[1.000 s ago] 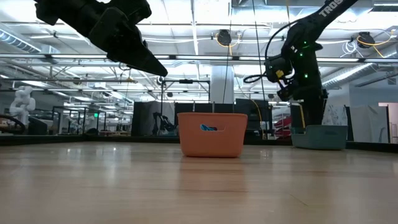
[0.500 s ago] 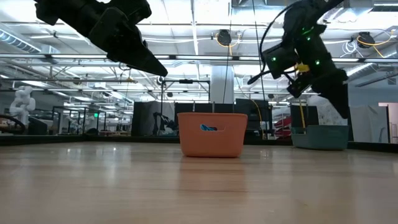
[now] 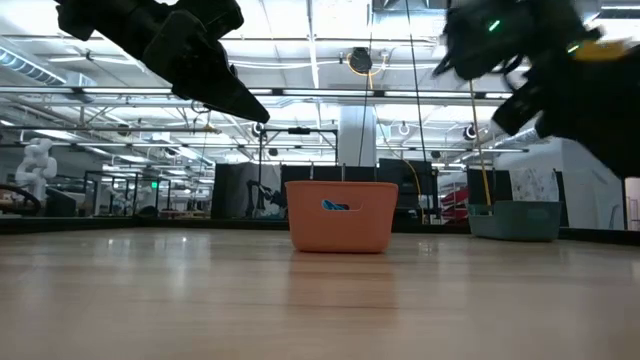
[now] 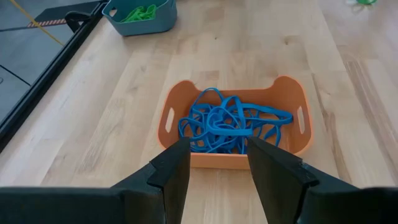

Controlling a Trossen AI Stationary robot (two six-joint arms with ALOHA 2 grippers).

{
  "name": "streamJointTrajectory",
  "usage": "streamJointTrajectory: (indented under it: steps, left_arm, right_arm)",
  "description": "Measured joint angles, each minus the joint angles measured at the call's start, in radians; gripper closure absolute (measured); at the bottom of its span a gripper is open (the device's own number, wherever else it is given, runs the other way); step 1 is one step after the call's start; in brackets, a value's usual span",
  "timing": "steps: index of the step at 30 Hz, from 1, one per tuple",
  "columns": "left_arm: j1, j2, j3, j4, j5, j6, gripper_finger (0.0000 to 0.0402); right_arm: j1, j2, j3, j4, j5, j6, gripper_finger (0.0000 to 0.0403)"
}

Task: Sort rubber bands into baskets
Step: Put the green rubber band into the blue bin

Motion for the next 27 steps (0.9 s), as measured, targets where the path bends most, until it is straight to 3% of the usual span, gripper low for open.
streamJointTrajectory:
  steps: [8,13,27]
  left_arm:
    - [-0.001,0.000,0.000,0.000,0.012,-0.001,0.0233]
    - [-0.001,0.000,0.000,0.000,0.012,0.000,0.0233]
    - [0.002,0.000,0.000,0.069,0.007,0.090,0.0233]
  right_arm:
    - [0.350,0.000,0.000,0.186,-0.160,0.076,0.0280]
    - [0.509,0.000,0.000,0.330,-0.187,-0.051,0.0280]
    - [0.731,0.094,0.000,0.614,-0.112,0.057,0.0280]
